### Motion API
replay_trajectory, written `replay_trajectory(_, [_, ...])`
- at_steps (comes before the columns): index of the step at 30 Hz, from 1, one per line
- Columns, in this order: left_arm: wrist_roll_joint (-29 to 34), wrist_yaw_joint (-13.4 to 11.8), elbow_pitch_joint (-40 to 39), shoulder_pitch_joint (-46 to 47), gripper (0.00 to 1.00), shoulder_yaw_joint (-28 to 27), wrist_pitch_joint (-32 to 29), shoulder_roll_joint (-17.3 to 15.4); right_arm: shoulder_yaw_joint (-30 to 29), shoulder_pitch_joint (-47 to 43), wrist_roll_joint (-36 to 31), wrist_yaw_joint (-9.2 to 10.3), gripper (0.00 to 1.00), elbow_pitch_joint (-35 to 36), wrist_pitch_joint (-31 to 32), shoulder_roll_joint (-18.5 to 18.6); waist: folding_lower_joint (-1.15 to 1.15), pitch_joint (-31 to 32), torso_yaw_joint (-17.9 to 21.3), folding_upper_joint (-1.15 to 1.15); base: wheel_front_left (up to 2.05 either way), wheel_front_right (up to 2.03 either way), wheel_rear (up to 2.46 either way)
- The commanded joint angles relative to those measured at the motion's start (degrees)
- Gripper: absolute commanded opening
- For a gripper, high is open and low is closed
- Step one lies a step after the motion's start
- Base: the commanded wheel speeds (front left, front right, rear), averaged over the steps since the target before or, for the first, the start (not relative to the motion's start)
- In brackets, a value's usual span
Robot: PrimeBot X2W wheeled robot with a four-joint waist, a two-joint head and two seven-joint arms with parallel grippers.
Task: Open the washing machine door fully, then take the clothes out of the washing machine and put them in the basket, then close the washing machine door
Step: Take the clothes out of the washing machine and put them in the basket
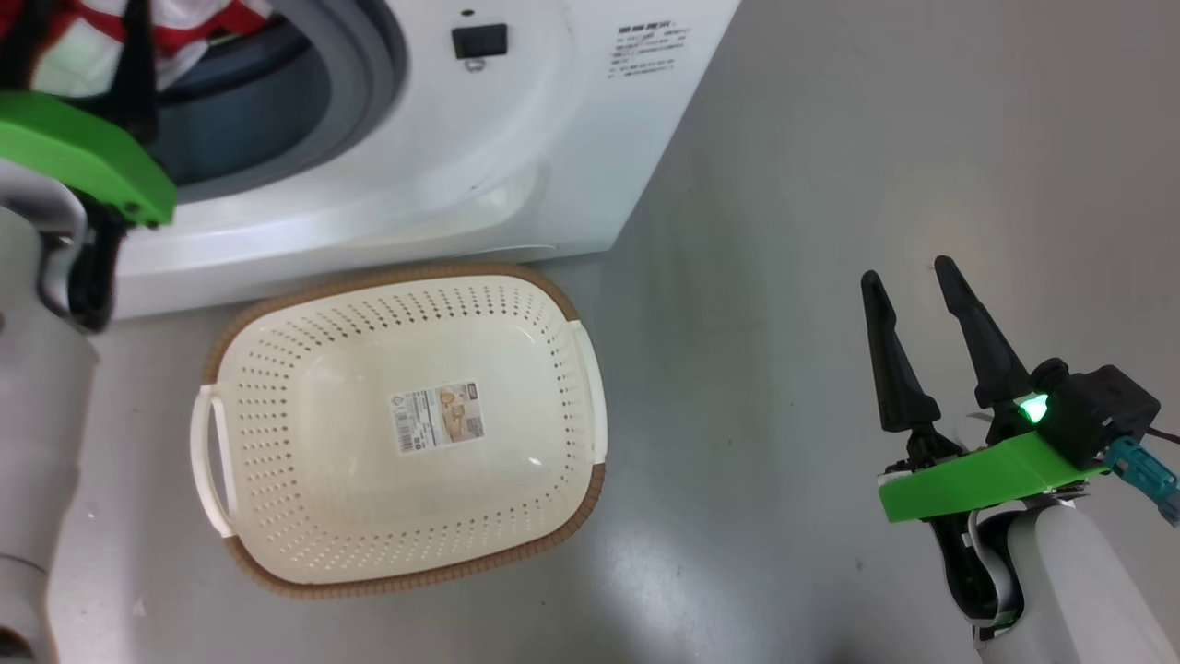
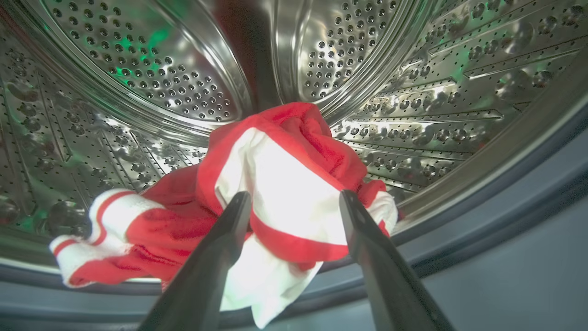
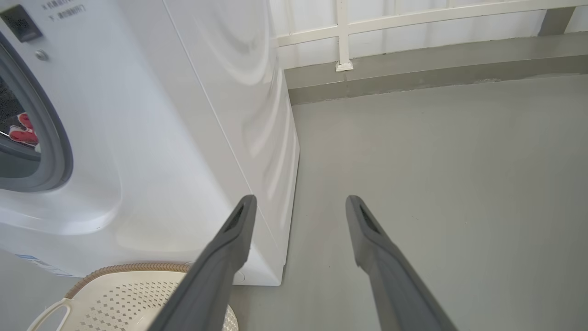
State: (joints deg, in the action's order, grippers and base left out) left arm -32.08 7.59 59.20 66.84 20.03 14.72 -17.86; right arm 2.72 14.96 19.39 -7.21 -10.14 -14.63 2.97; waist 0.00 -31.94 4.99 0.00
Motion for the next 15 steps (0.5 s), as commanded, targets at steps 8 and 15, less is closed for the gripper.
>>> replay_trajectory(8, [-2.0, -0.1, 3.8, 5.7, 1.0, 2.1, 0.3, -4.6, 2.1, 1.2, 0.7, -0.28, 1.0, 1.7, -0.4, -0.1, 0.0, -2.5, 1.6, 0.0, 0.0, 0.0, 0.0])
replay_trajectory(15, [-3.3, -0.1, 4.8, 6.9, 0.16, 4.5, 0.3, -5.1, 2.1, 1.6, 0.7, -0.28, 1.0, 1.9, -0.4, -0.1, 0.0, -3.0, 1.8, 0.0, 0.0, 0.0, 0.0])
